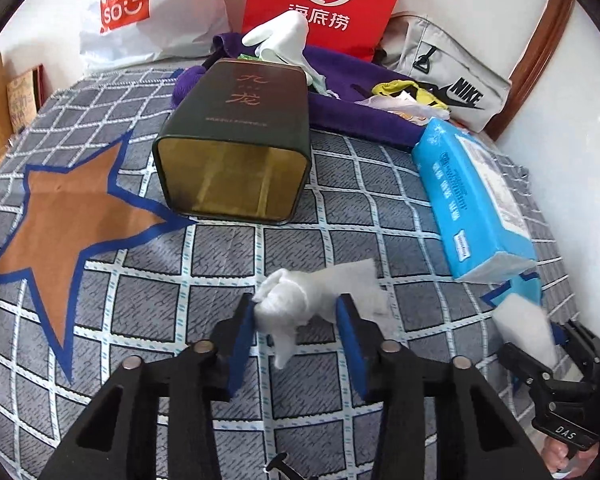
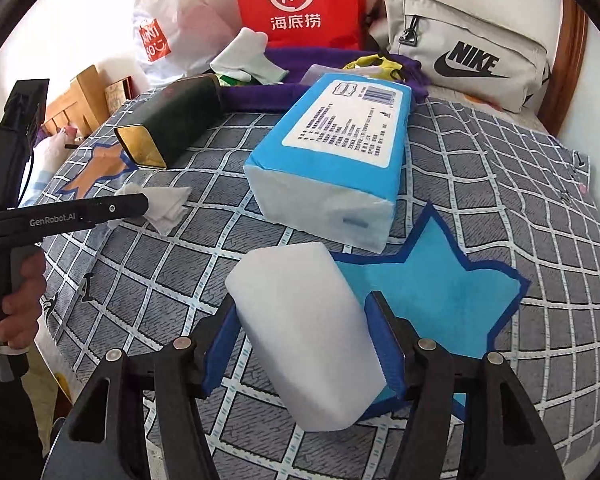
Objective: Organize soft objects
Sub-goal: 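Close the right tool on the white foam block while the left tool closes on the white tissue, then carry the foam block in the right tool while the left tool carries the tissue to the towel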
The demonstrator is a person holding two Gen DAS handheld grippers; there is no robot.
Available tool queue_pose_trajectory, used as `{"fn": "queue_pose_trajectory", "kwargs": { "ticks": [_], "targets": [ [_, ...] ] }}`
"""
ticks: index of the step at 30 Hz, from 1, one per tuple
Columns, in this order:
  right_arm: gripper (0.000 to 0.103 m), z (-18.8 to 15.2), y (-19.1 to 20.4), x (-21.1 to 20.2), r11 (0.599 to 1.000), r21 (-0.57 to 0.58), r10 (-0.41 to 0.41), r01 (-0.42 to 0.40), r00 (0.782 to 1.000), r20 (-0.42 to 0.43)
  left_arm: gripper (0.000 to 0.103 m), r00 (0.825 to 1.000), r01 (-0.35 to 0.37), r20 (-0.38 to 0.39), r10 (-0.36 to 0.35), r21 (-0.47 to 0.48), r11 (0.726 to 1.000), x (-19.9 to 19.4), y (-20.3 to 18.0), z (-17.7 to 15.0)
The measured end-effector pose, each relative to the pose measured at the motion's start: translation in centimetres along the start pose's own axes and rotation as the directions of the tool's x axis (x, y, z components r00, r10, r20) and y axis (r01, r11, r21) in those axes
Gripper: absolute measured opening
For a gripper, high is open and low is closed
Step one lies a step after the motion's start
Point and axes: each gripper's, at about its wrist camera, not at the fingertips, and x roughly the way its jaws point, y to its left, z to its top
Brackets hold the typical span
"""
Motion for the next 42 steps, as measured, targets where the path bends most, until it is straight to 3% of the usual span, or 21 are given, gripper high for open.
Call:
{"fn": "queue_pose_trajectory", "kwargs": {
  "ticks": [3,8,13,16,17,18,23,42],
  "targets": [
    [0.063,-0.1,-0.3,0.5,0.999,-0.014,-0.042,0.042,0.999,-0.014,0.026,0.999,-0.031,0.007,0.031,-0.004,1.000,0.0,0.1,0.2],
    [0.070,-0.5,-2.1,-0.2,0.999,0.034,0.013,-0.013,1.000,-0.018,0.024,1.000,-0.006,0.012,0.006,-0.050,0.999,-0.3,0.9,0.2],
    [0.069,-1.2,-3.3,-0.5,0.999,0.052,-0.016,0.017,1.000,-0.018,0.024,1.000,0.003,0.004,-0.003,-0.057,0.998,-0.7,0.8,-0.2],
    [0.045,-1.8,-4.0,-0.8,0.997,0.079,-0.017,0.017,1.000,-0.007,0.024,1.000,-0.002,0.002,0.002,-0.052,0.999,-0.8,0.4,-0.3],
    [0.032,-1.9,-4.2,-0.8,0.995,0.095,-0.006,0.007,1.000,-0.007,0.024,1.000,0.000,0.002,0.000,-0.052,0.999,-0.9,0.4,-0.4],
    [0.030,-1.9,-4.5,-0.7,0.994,0.111,0.004,-0.003,1.000,-0.007,0.024,1.000,0.003,0.001,-0.003,-0.052,0.999,-1.0,0.3,-0.5],
    [0.029,-1.7,-4.1,-1.6,0.995,0.097,-0.019,0.016,0.999,0.026,0.024,1.000,0.013,0.014,-0.013,-0.049,0.999,-1.9,0.0,-0.6],
    [0.029,0.9,-0.6,-6.8,0.998,0.007,0.057,-0.059,0.991,0.118,0.024,0.993,0.037,0.117,-0.025,-0.100,0.994,-7.7,1.5,0.6]
  ]
}}
